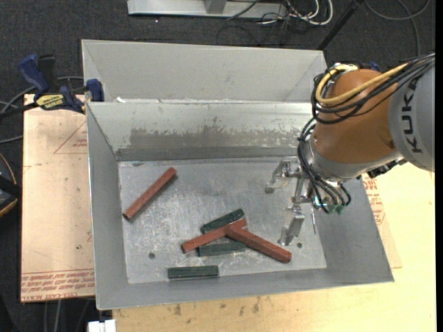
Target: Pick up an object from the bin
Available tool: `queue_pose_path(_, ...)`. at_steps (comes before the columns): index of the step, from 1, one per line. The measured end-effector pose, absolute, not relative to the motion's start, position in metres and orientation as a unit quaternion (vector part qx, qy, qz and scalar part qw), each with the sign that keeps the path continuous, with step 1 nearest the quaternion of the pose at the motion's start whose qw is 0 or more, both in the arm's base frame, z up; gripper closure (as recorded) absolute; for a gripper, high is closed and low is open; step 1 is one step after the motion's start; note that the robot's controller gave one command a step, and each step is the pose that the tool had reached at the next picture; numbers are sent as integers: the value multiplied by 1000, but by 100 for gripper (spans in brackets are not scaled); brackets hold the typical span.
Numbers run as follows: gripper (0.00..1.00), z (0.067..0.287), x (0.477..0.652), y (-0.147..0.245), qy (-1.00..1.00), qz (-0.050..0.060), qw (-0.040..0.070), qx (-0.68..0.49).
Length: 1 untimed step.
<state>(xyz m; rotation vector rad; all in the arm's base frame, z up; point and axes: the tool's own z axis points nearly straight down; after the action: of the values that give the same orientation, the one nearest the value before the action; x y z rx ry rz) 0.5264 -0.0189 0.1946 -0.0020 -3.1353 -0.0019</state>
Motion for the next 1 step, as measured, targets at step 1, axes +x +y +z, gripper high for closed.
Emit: queue_pose_path(1,0,198,528,-19,-1000,0,0,0)
